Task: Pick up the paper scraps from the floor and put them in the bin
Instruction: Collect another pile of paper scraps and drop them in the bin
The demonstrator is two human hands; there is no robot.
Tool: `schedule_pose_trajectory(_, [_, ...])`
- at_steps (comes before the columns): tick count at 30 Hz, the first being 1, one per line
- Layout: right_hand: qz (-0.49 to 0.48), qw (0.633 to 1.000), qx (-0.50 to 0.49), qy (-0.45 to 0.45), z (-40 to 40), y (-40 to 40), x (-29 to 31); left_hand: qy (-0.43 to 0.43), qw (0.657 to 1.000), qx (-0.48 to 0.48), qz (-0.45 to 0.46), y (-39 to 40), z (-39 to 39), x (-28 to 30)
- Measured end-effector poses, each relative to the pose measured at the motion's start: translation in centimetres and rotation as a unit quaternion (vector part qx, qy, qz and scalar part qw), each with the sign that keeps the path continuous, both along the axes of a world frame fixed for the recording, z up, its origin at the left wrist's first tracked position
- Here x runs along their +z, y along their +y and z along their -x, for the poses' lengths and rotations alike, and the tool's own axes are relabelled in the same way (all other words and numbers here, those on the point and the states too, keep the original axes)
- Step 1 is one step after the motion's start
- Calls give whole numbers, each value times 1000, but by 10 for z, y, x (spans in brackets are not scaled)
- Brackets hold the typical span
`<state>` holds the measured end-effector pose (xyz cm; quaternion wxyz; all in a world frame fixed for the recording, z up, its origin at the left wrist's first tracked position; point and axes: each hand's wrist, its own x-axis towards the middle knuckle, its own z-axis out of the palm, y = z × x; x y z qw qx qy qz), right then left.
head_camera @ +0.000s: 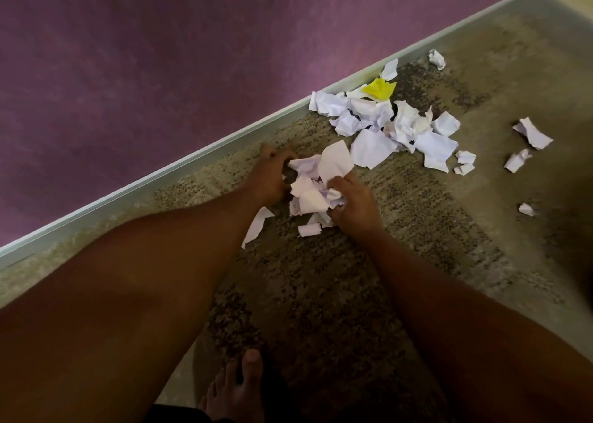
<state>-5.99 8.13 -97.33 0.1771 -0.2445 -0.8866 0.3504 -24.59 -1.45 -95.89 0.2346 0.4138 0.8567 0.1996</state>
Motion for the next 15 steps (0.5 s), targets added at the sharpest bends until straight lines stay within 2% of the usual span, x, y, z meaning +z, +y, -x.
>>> schedule_pose_trajectory(6, [-6, 999, -31, 21, -7, -1, 6, -34, 996, -69, -42, 10, -10, 0])
schedule_pose_trajectory(15, [-4, 993, -97, 64, -12, 0, 15, -79, 989, -77, -102, 8, -24, 8])
